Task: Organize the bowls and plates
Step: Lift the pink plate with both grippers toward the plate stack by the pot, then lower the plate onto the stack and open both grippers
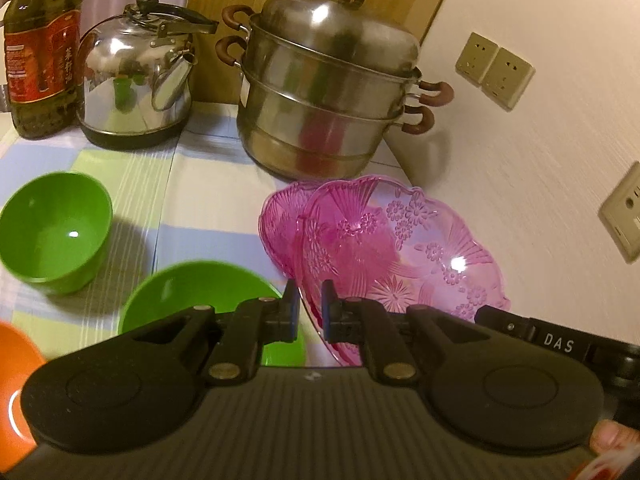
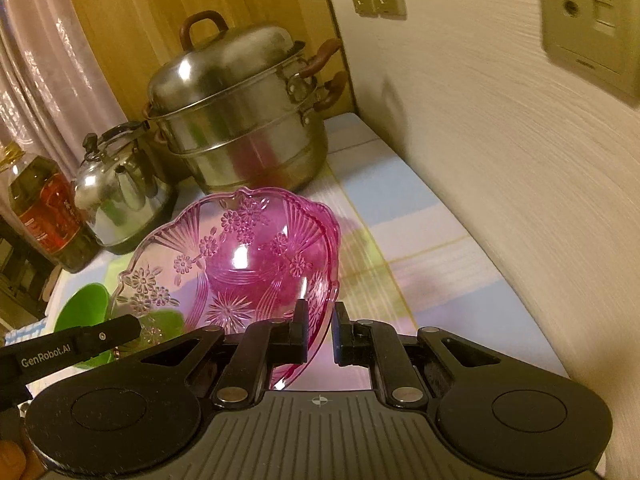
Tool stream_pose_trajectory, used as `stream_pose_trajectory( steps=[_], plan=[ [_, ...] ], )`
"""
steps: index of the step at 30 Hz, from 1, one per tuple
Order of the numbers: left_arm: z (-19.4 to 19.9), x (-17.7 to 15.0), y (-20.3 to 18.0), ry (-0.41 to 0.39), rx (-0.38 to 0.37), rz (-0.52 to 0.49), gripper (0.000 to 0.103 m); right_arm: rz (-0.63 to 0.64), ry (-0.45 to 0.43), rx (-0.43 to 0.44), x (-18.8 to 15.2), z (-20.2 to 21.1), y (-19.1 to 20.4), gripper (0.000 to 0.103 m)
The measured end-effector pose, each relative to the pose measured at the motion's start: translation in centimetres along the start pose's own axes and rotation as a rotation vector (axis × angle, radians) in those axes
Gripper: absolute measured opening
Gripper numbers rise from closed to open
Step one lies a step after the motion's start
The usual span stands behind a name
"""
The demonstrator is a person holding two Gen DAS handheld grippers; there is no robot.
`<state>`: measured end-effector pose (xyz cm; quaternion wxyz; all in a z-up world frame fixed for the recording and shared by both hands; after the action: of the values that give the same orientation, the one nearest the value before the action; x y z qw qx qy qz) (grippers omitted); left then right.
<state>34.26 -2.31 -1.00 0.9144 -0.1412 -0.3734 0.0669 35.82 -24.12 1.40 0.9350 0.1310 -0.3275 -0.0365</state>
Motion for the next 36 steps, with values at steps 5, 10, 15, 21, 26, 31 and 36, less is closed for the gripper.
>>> stream_pose_trajectory(
  steps=[5,10,15,21,26,31,36],
  plan=[
    [-2.1,1.9,0.6,0.015,-0.001,0.011,0.009,0.012,0.007,0.002,1.6,-2.1,0.4,0.011],
    [-4.4,3.5,1.2,0.032,0.005,0.006,0.009,0.012,0.024,0.005,3.0,-4.7,0.6,0.011],
    [-7.0,4.7,1.7,0.054,0.016,-0.009,0.010,0.020,0.039,-0.002,4.2,-7.5,0.8,0.011],
    [-10.5,5.4,2.4,0.092,0.025,-0.022,0.010,0.028,0.060,-0.012,5.0,-10.7,0.7,0.011],
    [-13.0,5.6,2.7,0.126,0.039,-0.040,0.010,0.016,0.087,-0.015,5.0,-13.1,0.1,0.011],
    [-15.0,5.8,2.9,0.152,0.044,-0.056,0.010,0.019,0.099,-0.024,5.0,-14.7,-0.2,0.012],
    [-16.3,5.7,3.1,0.175,0.052,-0.081,0.010,0.033,0.108,-0.032,4.8,-15.9,-0.5,0.012]
  ],
)
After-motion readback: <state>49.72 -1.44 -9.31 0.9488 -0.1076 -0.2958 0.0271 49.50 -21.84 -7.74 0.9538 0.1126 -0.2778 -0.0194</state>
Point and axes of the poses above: each gripper's, at about its wrist camera, not at the fingertips, and z roughly against the way its jaws point, y to its left, x to its top, the point moved 4 cm from there along -z, roughly the way its jaws point, and after that the axes turned 1 degree about -x, right-handed, at the moved point
